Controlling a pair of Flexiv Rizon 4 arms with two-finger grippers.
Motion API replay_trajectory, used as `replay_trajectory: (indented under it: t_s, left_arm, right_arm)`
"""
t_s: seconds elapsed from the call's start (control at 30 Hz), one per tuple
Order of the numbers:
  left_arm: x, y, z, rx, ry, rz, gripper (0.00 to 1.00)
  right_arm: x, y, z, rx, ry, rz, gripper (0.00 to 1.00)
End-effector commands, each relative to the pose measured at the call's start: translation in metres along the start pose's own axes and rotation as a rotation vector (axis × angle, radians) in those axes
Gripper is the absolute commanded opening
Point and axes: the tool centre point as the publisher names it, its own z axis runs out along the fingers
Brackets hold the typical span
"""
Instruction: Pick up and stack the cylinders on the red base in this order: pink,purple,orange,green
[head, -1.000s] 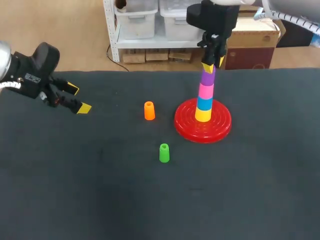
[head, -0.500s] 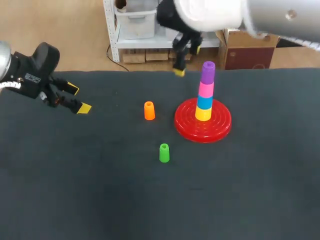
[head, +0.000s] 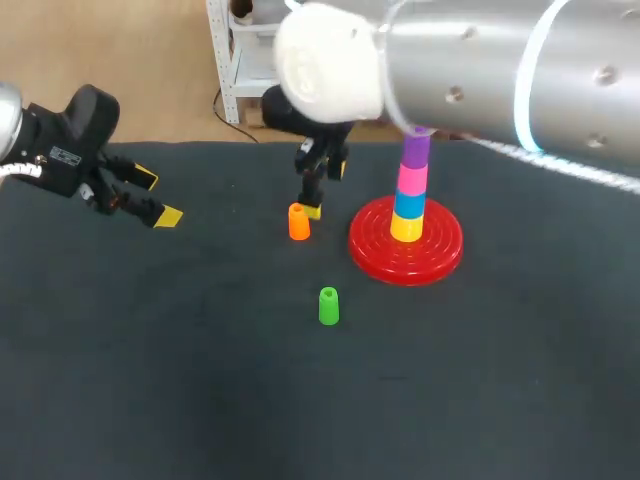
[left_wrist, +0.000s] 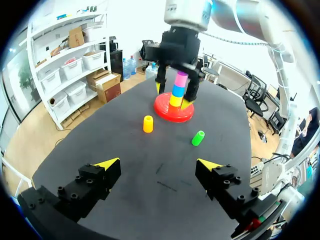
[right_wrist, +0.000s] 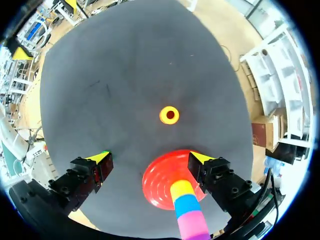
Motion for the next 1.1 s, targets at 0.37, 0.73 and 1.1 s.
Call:
replay_trajectory:
  t_s: [0.37,0.73,1.1]
  left_arm:
    - [-0.001,0.002,0.001,0.002,0.006,0.0,1.0]
    - [-0.001,0.002,0.001,0.002,0.006,0.0,1.0]
    - [-0.001,0.002,0.001,0.002,0.006,0.0,1.0]
  right_arm:
    - [-0.029,-0.012,0.043,-0.048,0.142,-0.004,1.0]
    - [-0.028,-0.018,0.047,-0.045,0.134,0.026,1.0]
    - [-0.041,-0.017,0.05,-0.019,0.104,0.031,1.0]
